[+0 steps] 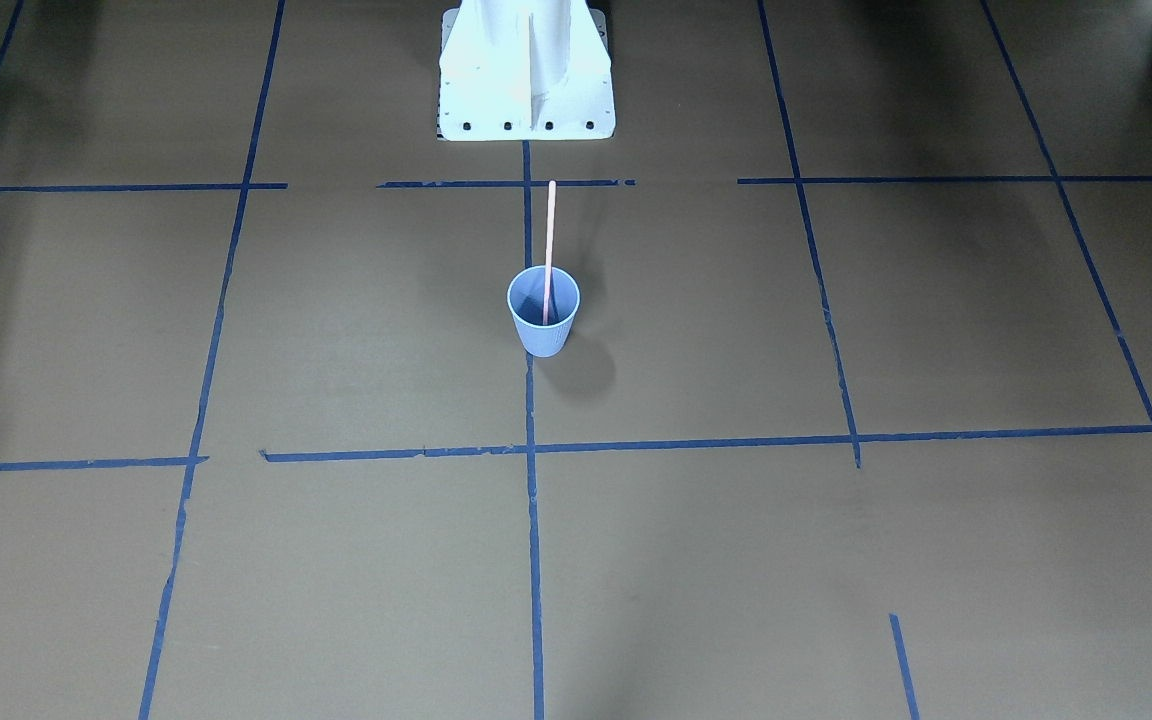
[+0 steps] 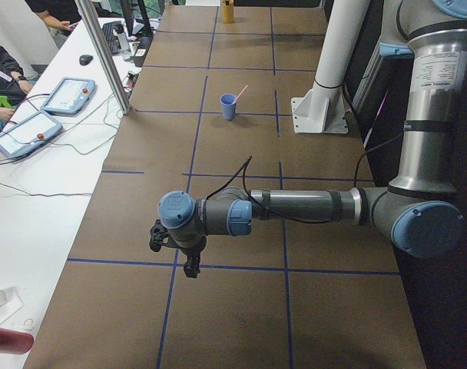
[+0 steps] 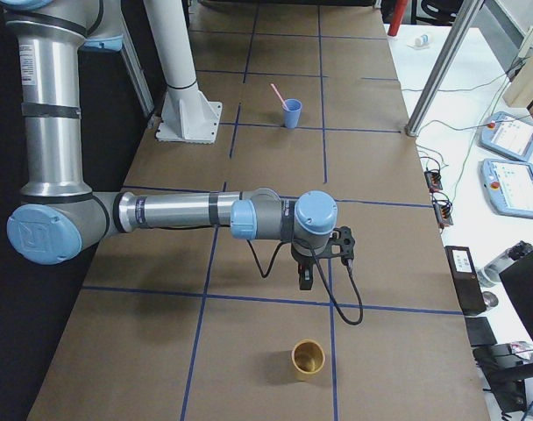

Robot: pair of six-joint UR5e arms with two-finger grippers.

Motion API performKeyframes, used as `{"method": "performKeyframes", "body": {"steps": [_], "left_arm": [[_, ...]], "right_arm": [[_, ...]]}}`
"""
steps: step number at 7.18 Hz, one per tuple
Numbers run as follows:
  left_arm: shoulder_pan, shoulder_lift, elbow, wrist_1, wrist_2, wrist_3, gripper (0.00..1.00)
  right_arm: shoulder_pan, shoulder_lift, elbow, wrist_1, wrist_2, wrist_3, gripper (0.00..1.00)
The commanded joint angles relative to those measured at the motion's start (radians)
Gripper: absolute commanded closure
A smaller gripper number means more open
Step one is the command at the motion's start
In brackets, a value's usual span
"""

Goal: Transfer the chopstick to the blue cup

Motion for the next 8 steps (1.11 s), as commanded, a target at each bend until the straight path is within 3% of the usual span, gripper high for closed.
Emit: {"method": "performKeyframes", "body": {"steps": [1, 3, 5, 8], "left_arm": [[-0.001, 0.0, -0.002, -0.001, 0.007, 0.0, 0.0], [-0.001, 0.002, 0.0, -0.001, 0.008, 0.0, 0.0], [-0.001, 0.0, -0.002, 0.0, 0.005, 0.0, 0.0], [-0.001, 0.0, -0.002, 0.0, 0.005, 0.005, 0.0]], "right_arm": [[0.014, -0.014, -0.036, 0.01, 0.003, -0.002, 0.0], [0.014, -0.047, -0.042, 0.011, -0.009, -0.003, 0.0], [0.014, -0.087, -0.051, 0.103, -0.046, 0.002, 0.0], [0.014, -0.081, -0.05, 0.109, -0.041, 0.064, 0.0]]}}
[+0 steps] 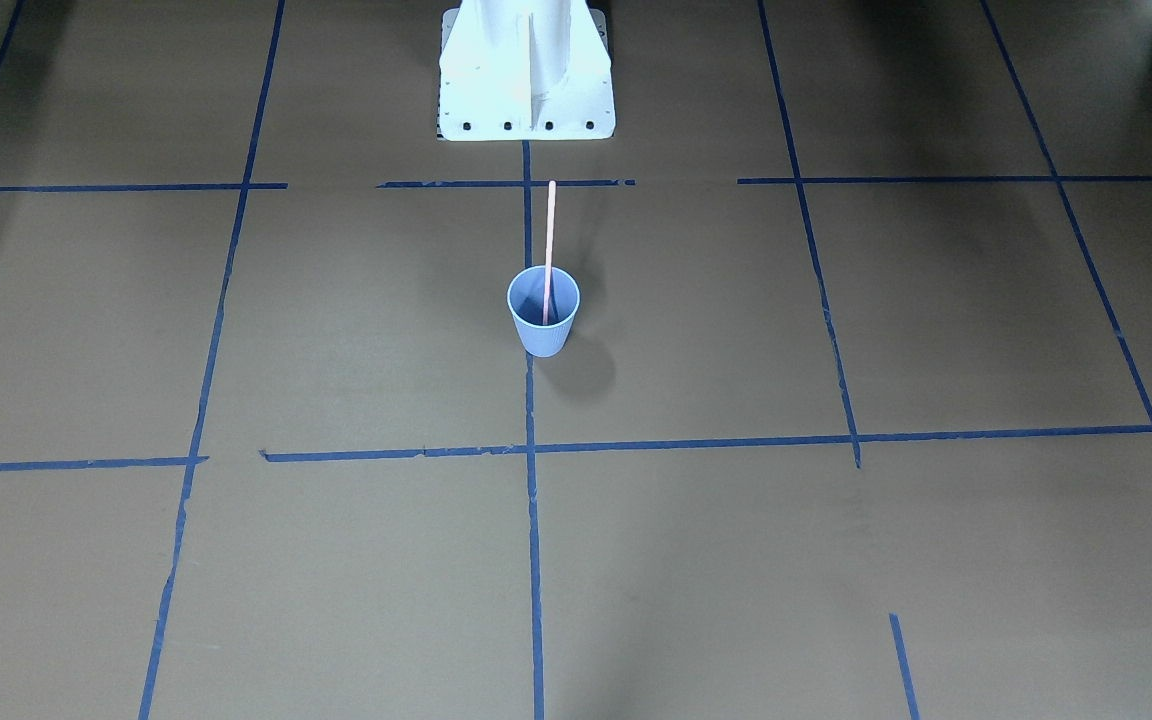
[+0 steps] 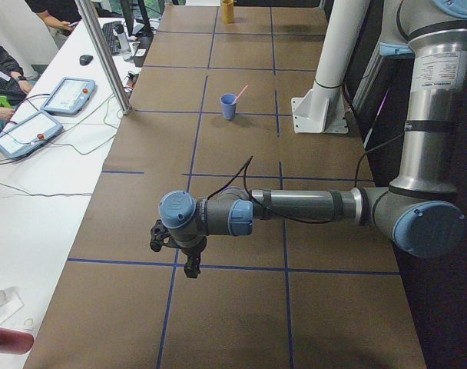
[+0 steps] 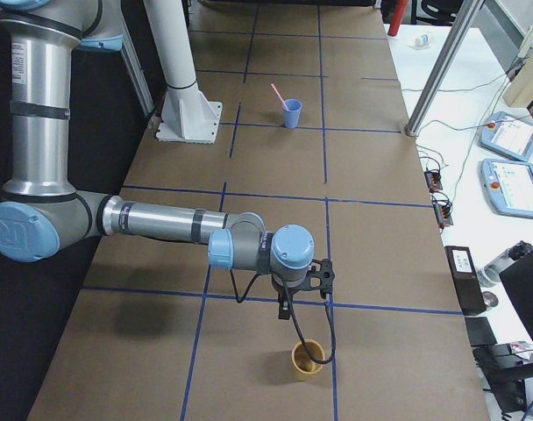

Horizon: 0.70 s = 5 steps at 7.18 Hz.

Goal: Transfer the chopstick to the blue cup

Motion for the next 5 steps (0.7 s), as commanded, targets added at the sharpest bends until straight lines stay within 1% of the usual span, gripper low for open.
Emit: {"method": "performKeyframes", "body": {"steps": [1, 5], "left_arm": [[0.0, 0.001, 0.0, 0.0, 0.0, 0.004, 0.0], [0.0, 0.001, 0.0, 0.0, 0.003, 0.004, 0.0]], "right_arm": [[0.0, 0.005, 0.0, 0.004, 0.002, 0.017, 0.0], [0.0, 0.012, 0.001, 0.004, 0.003, 0.017, 0.0]]}}
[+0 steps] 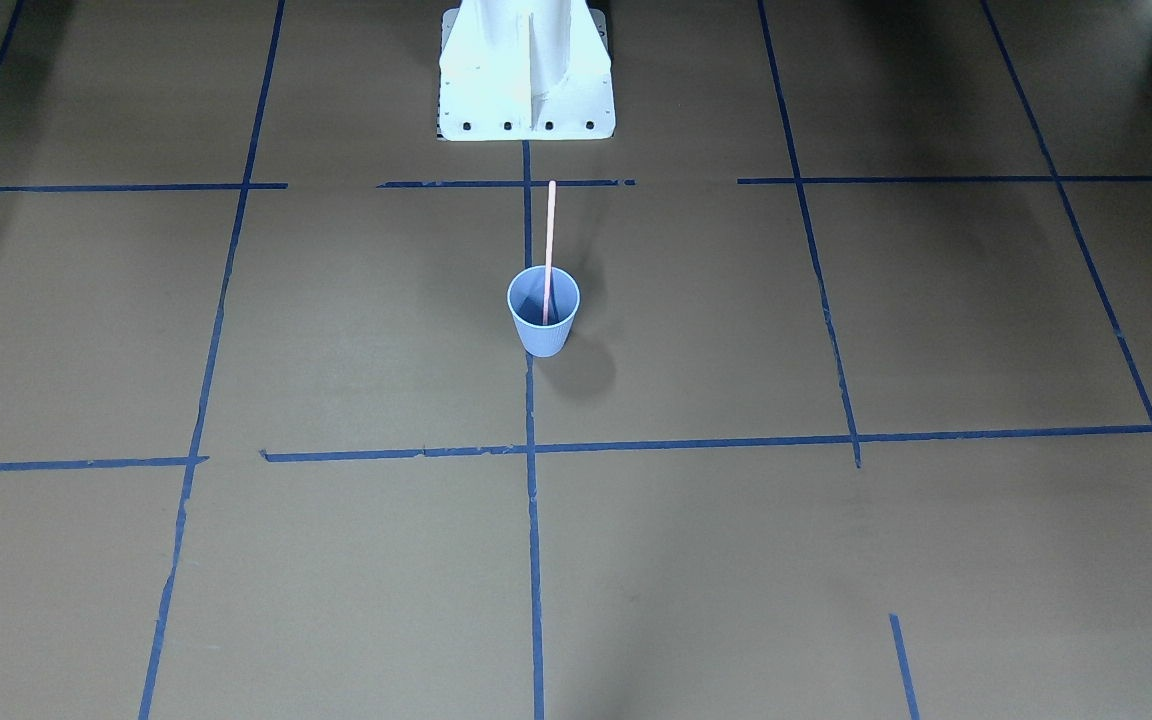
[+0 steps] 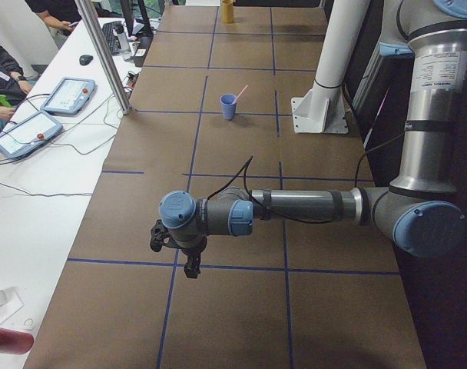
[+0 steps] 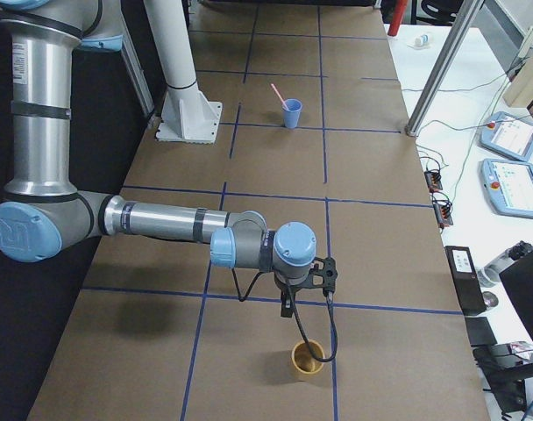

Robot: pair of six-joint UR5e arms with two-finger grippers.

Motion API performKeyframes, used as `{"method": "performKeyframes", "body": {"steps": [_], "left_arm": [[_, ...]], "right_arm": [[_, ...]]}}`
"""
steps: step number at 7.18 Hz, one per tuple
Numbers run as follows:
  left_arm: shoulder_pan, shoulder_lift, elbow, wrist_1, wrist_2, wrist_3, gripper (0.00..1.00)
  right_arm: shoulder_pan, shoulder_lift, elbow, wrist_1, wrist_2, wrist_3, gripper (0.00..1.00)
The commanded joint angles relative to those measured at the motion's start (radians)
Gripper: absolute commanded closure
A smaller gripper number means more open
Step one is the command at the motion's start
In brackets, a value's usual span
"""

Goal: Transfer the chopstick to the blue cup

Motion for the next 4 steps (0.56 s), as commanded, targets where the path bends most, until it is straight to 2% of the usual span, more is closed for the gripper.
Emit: {"method": "performKeyframes", "body": {"steps": [1, 4], "left_arm": [[0.0, 0.0, 0.002, 0.0, 0.002, 0.0, 0.0], [0.0, 0.0, 0.0, 0.0, 0.002, 0.0, 0.0]], "right_arm": [[0.0, 0.002, 0.001, 0.0, 0.001, 0.0, 0.0], [0.0, 0.002, 0.006, 0.002, 0.001, 0.0, 0.0]]}}
